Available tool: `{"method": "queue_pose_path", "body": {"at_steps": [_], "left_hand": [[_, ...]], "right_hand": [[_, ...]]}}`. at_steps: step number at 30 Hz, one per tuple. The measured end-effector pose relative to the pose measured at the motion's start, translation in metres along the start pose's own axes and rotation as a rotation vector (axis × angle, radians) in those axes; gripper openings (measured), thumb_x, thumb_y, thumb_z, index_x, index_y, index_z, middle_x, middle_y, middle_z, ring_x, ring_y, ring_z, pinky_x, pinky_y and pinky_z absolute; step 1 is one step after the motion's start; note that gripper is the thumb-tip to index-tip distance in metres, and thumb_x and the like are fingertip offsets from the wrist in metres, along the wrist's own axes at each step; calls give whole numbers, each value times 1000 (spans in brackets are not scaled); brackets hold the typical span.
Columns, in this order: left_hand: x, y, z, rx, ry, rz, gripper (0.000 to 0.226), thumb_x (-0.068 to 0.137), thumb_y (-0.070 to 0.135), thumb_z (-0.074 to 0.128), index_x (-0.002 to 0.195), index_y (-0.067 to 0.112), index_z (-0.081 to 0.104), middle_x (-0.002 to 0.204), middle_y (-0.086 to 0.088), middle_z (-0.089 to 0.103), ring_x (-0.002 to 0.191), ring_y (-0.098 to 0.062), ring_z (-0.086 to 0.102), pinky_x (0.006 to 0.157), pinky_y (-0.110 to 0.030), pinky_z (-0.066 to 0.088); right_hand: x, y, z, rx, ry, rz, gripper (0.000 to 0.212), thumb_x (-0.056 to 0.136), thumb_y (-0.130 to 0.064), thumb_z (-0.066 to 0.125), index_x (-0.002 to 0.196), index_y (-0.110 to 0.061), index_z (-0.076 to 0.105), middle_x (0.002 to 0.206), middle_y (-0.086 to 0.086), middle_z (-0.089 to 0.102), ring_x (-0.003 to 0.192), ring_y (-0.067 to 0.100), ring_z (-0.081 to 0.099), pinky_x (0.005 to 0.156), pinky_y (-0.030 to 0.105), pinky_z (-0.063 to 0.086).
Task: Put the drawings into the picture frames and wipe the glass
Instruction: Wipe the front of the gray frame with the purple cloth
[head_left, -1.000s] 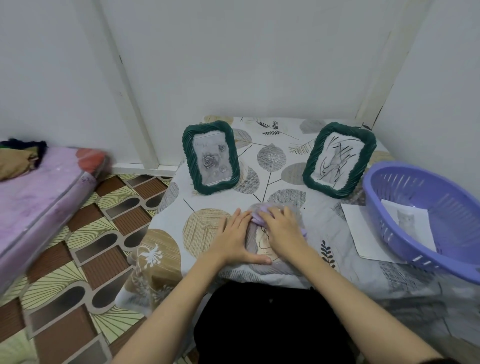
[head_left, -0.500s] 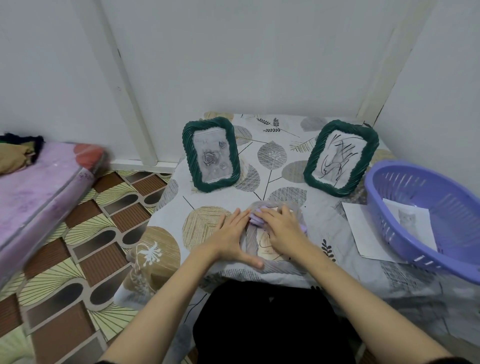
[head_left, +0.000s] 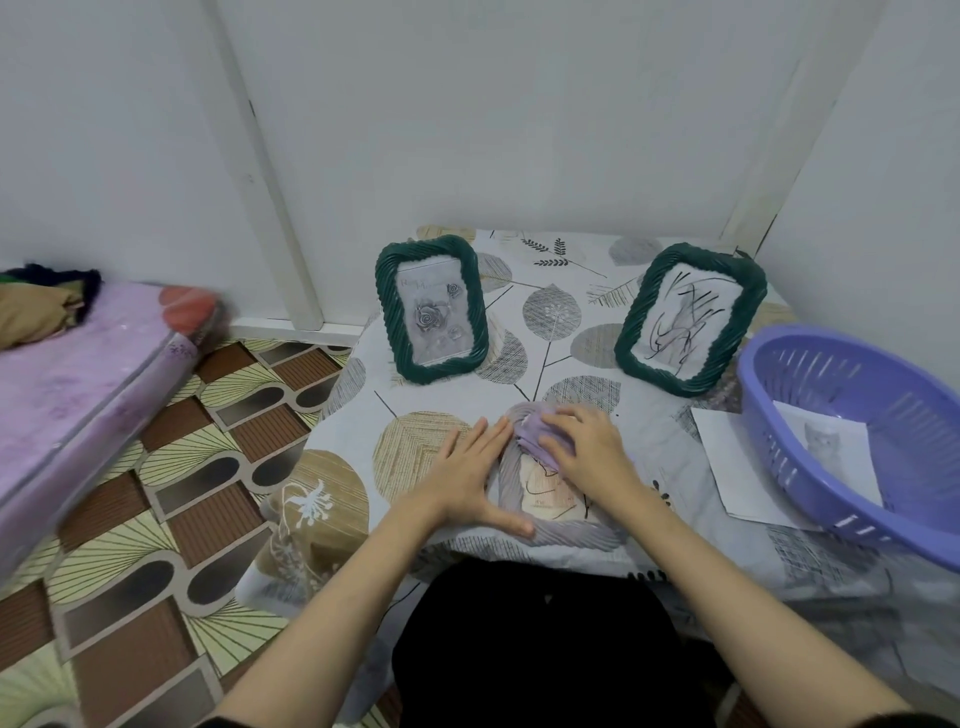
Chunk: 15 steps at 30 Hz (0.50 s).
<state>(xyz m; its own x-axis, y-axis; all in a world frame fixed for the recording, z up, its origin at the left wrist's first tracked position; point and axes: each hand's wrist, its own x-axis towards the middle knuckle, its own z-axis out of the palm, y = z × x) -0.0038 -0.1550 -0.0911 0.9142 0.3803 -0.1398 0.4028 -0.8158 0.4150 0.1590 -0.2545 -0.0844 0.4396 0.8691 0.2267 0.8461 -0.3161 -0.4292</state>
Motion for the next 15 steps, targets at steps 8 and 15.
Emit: {"method": "queue_pose_path", "body": {"at_steps": [8,15], "left_hand": [[2,-1,2,-17,31,-4,135,38,86,46,148,24,-1,157,11,-3,145,-9,-9,119,-42,-9],[2,2,0,-35,-9,-26,137,37,86,47,148,24,-3,157,11,-6,144,-9,-11,118,-43,-12]], "right_hand": [[-48,8,-11,-54,-80,-420,29,81,-41,49,88,-27,73,99,-1,68,74,23,54,73,27,40],[-15,-10,-12,-194,-81,-100,20,86,-30,61,102,-24,72,114,3,63,99,34,51,86,40,39]]}}
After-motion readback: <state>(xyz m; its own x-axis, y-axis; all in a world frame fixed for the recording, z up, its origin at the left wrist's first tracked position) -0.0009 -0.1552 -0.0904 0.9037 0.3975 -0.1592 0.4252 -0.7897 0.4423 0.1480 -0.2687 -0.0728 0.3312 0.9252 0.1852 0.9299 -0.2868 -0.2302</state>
